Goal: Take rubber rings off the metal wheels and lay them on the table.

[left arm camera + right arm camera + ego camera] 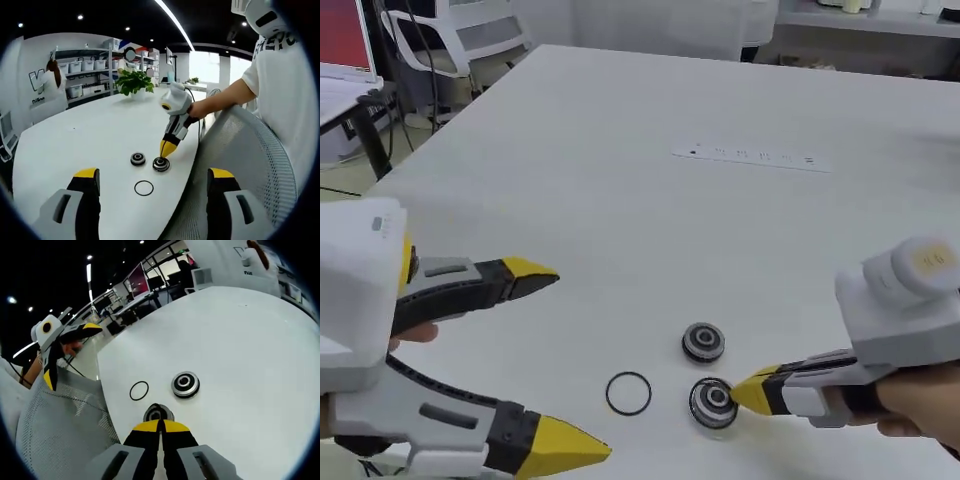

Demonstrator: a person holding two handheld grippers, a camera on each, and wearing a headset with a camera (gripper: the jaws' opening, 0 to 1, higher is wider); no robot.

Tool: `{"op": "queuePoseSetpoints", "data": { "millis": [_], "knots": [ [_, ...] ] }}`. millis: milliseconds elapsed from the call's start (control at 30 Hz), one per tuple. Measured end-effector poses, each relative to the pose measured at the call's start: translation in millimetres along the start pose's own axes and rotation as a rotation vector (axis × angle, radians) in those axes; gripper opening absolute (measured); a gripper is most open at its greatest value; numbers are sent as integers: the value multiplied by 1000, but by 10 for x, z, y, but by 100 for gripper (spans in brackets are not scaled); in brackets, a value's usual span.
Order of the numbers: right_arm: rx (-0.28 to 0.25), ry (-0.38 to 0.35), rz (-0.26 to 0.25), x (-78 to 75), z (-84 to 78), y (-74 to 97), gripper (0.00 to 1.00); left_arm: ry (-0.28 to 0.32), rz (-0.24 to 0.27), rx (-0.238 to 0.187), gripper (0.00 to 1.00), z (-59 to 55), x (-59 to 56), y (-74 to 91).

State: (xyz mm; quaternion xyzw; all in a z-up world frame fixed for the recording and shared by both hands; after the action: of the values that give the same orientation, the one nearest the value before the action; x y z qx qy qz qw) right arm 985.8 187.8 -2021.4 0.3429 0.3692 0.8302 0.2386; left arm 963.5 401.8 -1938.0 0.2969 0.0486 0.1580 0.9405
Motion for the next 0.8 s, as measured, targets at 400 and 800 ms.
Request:
{"op": "queuePoseSetpoints", "data": {
  "millis": [400, 800],
  "knots": [
    [-7, -5, 4, 10, 10, 18, 0, 60, 6, 31, 88, -165, -57, -62],
    [-83, -14, 6, 58, 132, 161, 0, 101, 29, 49, 87, -227, -29, -80]
  ]
}}
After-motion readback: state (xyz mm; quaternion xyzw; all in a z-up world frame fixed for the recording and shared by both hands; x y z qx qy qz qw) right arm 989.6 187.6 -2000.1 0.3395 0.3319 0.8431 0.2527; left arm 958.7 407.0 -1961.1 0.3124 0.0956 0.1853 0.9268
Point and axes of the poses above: the centre of the closed fingertips' face, and the gripper's own axes: y roughly backward along the fingers, x roughly to its left, z roughly out of its top, the point moved 6 cm from there along y, roughly backward along the fingers, and after that the axes turned 11 degrees about x, right-handed, at the moved point
